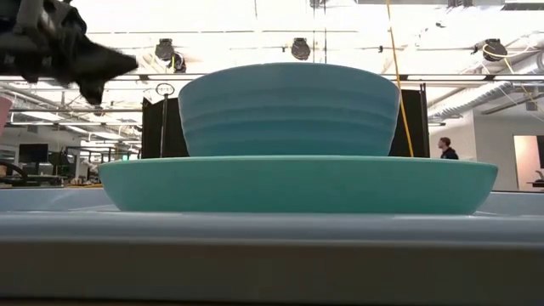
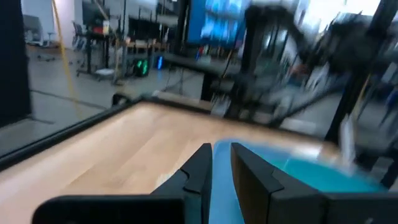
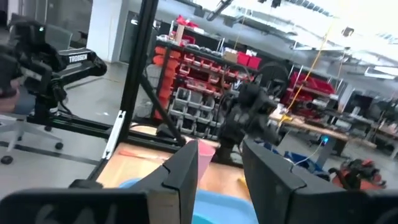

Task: Set up tray
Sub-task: Put the pink cup on the blue serving tray to the top right of the light blue plate

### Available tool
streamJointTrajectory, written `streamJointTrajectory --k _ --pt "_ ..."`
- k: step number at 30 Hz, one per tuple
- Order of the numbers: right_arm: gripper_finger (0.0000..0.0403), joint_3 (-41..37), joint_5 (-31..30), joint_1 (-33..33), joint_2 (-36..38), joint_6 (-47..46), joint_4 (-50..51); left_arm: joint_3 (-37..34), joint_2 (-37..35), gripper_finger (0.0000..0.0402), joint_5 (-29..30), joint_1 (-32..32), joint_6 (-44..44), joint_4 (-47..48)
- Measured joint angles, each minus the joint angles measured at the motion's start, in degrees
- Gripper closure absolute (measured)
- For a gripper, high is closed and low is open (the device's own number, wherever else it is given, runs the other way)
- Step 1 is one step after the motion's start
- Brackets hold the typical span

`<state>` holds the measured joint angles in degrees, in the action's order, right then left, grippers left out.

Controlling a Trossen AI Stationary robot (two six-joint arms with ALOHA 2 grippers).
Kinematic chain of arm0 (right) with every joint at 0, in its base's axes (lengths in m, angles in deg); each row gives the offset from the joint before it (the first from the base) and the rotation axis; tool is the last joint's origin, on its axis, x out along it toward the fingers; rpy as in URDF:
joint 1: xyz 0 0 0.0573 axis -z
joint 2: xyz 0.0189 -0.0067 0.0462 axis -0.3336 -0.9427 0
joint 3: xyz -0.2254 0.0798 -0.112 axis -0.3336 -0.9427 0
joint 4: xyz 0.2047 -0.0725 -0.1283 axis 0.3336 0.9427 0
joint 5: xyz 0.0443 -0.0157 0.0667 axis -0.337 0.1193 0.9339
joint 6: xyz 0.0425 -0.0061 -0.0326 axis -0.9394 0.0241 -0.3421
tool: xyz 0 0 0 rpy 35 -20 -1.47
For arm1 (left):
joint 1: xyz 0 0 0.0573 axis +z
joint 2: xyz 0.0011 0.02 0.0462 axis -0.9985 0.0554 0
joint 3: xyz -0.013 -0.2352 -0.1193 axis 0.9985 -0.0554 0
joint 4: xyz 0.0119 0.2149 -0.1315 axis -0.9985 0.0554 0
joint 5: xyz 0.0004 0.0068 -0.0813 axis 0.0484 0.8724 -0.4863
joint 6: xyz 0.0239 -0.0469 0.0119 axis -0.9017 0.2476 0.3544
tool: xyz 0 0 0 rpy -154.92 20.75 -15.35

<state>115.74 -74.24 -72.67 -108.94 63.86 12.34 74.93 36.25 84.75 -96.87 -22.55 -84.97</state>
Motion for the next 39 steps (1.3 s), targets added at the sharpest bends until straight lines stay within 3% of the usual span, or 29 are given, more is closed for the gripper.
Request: streamJointTrajectory --k 4,8,13,19,24,28,34,39 --pt "0.0288 -0.44 0.06 -1.09 0.00 -0.91 -0.02 0.00 -0.02 0.0339 -0.69 0.00 4.19 -6.66" --pt "0.0288 -0.44 0.16 -2.20 0.00 0.05 -0.35 0.07 0.00 0.0339 -3.90 -0.02 11.10 -6.29" --pt "0.0289 -0.44 0.15 -3.83 -0.02 -0.37 -0.35 2.21 1.35 0.0339 -3.05 -1.85 16.01 -4.80" --pt "0.0289 -0.44 0.09 -6.58 0.00 -0.79 -0.37 12.56 13.07 0.0339 4.43 -8.49 14.08 2.21" --pt "0.0289 -0.42 -2.94 -8.43 0.38 -0.25 -0.48 27.70 27.23 0.0339 8.08 -14.20 13.43 20.21" --pt "0.0289 -0.42 -5.82 -10.14 0.93 1.12 -0.42 39.54 37.09 0.0339 7.46 -18.79 17.32 36.69" --pt "0.0289 -0.42 -5.88 -12.82 0.94 2.40 0.00 52.02 47.98 0.0339 8.16 -24.83 35.53 58.66" --pt "0.0289 -0.42 -5.88 -13.69 0.93 4.67 0.04 54.84 54.57 0.0339 2.02 -30.38 50.71 67.89"
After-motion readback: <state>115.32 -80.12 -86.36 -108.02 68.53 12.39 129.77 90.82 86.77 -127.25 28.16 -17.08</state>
